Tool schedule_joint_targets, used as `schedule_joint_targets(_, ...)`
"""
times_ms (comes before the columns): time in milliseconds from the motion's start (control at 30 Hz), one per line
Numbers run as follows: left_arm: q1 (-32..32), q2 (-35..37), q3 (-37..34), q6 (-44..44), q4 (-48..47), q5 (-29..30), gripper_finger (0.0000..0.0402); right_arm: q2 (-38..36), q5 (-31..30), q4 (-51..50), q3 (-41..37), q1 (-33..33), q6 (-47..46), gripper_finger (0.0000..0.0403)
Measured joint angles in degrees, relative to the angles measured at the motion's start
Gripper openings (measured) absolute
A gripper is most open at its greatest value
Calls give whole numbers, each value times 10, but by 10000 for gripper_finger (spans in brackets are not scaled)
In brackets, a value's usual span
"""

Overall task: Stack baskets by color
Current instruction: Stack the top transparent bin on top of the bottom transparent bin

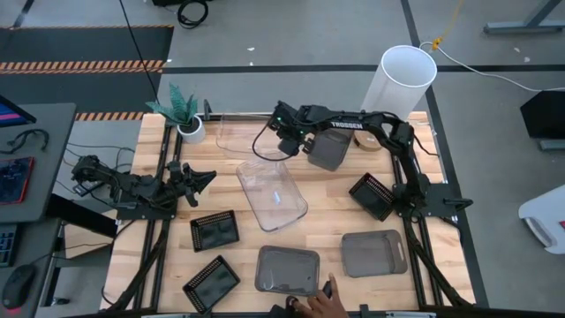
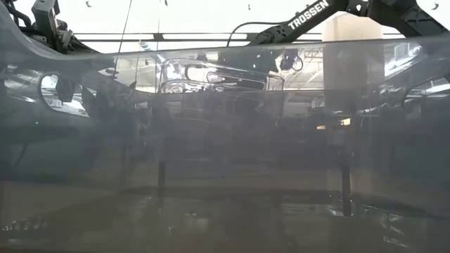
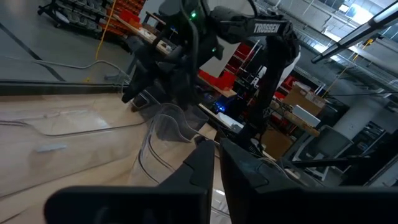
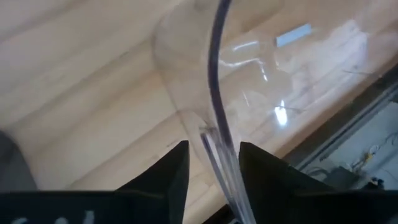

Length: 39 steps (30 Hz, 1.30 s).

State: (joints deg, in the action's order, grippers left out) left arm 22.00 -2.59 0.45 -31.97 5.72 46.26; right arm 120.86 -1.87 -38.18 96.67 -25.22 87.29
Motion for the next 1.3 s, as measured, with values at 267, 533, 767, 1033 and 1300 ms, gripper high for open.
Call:
schedule_joint_targets(267,0,0,0,0,0,0,34,0,2,22,-21,-3,20,46)
schedule_joint_targets(533,0,0,0,0,0,0,30,0,-14,23,-22,-3,29,15)
schedule_joint_targets(767,0,0,0,0,0,0,33,-16,-47,22,-23,-1,7,8)
schedule_joint_targets(1033,0,0,0,0,0,0,30,-69,-80,18,-23,0,-29,8)
schedule_joint_targets(1300,0,0,0,0,0,0,35,-150,-84,-20,-22,18,-115,8)
